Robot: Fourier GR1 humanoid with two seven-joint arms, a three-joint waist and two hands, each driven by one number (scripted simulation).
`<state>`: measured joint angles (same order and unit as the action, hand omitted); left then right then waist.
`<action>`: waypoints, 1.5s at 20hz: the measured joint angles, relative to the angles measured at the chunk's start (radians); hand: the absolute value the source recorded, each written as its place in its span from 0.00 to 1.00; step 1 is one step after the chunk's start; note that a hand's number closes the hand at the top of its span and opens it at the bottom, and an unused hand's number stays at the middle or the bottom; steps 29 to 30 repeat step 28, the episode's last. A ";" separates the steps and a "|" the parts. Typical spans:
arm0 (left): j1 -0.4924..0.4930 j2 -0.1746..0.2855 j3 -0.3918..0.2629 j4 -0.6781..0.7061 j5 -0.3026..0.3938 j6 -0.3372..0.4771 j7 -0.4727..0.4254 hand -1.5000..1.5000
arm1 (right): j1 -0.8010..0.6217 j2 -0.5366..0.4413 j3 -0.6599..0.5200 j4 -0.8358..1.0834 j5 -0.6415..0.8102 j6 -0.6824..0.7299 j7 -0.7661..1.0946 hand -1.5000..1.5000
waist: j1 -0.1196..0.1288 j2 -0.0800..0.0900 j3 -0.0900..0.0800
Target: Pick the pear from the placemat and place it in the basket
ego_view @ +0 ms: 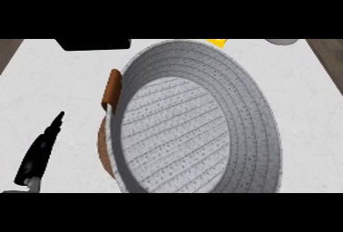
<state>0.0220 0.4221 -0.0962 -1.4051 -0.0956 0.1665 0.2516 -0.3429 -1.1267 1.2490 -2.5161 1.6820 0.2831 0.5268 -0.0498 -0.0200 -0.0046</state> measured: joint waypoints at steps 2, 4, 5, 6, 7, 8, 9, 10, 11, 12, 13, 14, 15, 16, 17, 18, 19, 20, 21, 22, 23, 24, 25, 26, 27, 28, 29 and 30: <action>-0.008 -0.006 -0.005 0.002 -0.006 -0.001 0.002 0.50 | -0.026 0.076 0.023 0.008 0.002 0.075 0.010 1.00 | 0.009 0.002 0.000; -0.013 -0.009 -0.008 0.003 -0.010 -0.004 -0.004 0.50 | -0.056 0.163 0.044 0.020 0.003 0.152 0.020 1.00 | 0.018 0.003 0.001; -0.014 -0.015 -0.012 0.002 -0.014 -0.003 0.001 0.50 | -0.064 0.185 0.054 0.023 0.006 0.186 0.035 1.00 | 0.020 0.004 0.001; -0.025 -0.017 -0.009 0.016 -0.015 -0.004 -0.008 0.50 | -0.076 0.196 0.059 0.025 0.008 0.217 0.042 1.00 | 0.022 0.005 0.002; -0.027 -0.018 -0.010 0.018 -0.017 -0.007 -0.016 0.50 | -0.098 0.207 0.056 0.029 0.009 0.245 0.041 1.00 | 0.026 0.006 0.002; -0.031 -0.013 -0.005 0.023 -0.013 -0.016 -0.018 0.50 | -0.115 0.222 0.059 0.032 0.011 0.273 0.044 1.00 | 0.029 0.007 0.002; -0.040 -0.020 -0.008 0.030 -0.018 -0.013 -0.019 0.50 | -0.131 0.240 0.057 0.040 0.012 0.299 0.047 0.00 | 0.032 0.008 0.002; -0.043 -0.021 -0.007 0.031 -0.020 -0.013 -0.021 0.50 | -0.139 0.257 0.058 0.047 0.013 0.323 0.052 0.00 | 0.035 0.009 0.003; -0.035 -0.020 -0.008 0.022 -0.021 -0.017 -0.024 0.50 | -0.147 0.274 0.053 0.054 0.012 0.347 0.050 0.00 | 0.040 0.010 0.003; -0.044 -0.021 -0.008 0.029 -0.024 -0.020 -0.022 0.50 | -0.155 0.288 0.052 0.058 0.012 0.368 0.046 0.00 | 0.042 0.011 0.003; -0.050 -0.024 -0.009 0.033 -0.028 -0.018 -0.020 0.50 | -0.157 0.299 0.052 0.060 0.012 0.379 0.049 0.00 | 0.044 0.012 0.003; -0.050 -0.035 -0.015 0.034 -0.037 -0.010 -0.023 0.50 | -0.159 0.305 0.049 0.064 0.011 0.385 0.046 0.00 | 0.046 0.013 0.003; -0.061 -0.040 -0.017 0.037 -0.044 -0.006 -0.016 0.50 | -0.160 0.309 0.048 0.066 0.011 0.385 0.043 0.00 | 0.047 0.014 0.004; -0.065 -0.044 -0.018 0.049 -0.050 -0.002 -0.023 0.50 | -0.164 0.311 0.045 0.071 0.011 0.373 0.040 0.00 | 0.049 0.015 0.004; -0.066 -0.046 -0.019 0.045 -0.051 -0.005 -0.019 0.50 | -0.164 0.313 0.045 0.074 0.012 0.361 0.039 0.00 | 0.051 0.015 0.005; -0.074 -0.046 -0.014 0.056 -0.051 -0.007 -0.025 0.50 | -0.165 0.313 0.044 0.076 0.011 0.346 0.034 0.00 | 0.052 0.016 0.005; -0.071 -0.043 -0.014 0.047 -0.049 -0.011 -0.021 0.50 | -0.164 0.313 0.043 0.080 0.012 0.327 0.034 0.00 | 0.056 0.016 0.005; -0.072 -0.045 -0.014 0.047 -0.048 -0.015 -0.018 0.50 | -0.162 0.312 0.042 0.083 0.014 0.305 0.036 0.00 | 0.058 0.017 0.005; -0.074 -0.048 -0.015 0.051 -0.046 -0.019 -0.025 0.50 | -0.160 0.312 0.041 0.087 0.016 0.285 0.038 0.00 | 0.060 0.017 0.005; -0.078 -0.043 -0.008 0.054 -0.041 -0.025 -0.027 0.50 | -0.157 0.311 0.039 0.090 0.019 0.262 0.040 0.00 | 0.061 0.018 0.006; -0.077 -0.049 -0.013 0.048 -0.044 -0.021 -0.021 0.50 | -0.153 0.311 0.033 0.094 0.021 0.241 0.042 0.00 | 0.064 0.019 0.006; -0.079 -0.050 -0.012 0.049 -0.045 -0.020 -0.019 0.50 | -0.146 0.313 0.030 0.099 0.025 0.216 0.049 0.00 | 0.064 0.019 0.006; -0.081 -0.051 -0.013 0.048 -0.047 -0.020 -0.016 0.50 | -0.141 0.317 0.022 0.104 0.029 0.194 0.056 0.00 | 0.066 0.020 0.006; -0.081 -0.049 -0.013 0.050 -0.049 -0.019 -0.018 0.50 | -0.139 0.326 0.008 0.108 0.032 0.176 0.066 0.00 | 0.066 0.020 0.006; -0.077 -0.048 -0.013 0.044 -0.048 -0.023 -0.018 0.50 | -0.133 0.343 -0.005 0.110 0.035 0.163 0.080 0.00 | 0.066 0.020 0.006; -0.075 -0.045 -0.011 0.041 -0.045 -0.026 -0.013 0.50 | -0.128 0.360 -0.019 0.112 0.038 0.149 0.095 0.00 | 0.067 0.019 0.005; -0.075 -0.045 -0.011 0.041 -0.045 -0.026 -0.013 0.50 | -0.128 0.360 -0.019 0.112 0.038 0.149 0.095 0.00 | 0.067 0.019 0.005; -0.075 -0.045 -0.011 0.041 -0.045 -0.026 -0.013 0.50 | -0.128 0.360 -0.019 0.112 0.038 0.149 0.095 0.00 | 0.067 0.019 0.005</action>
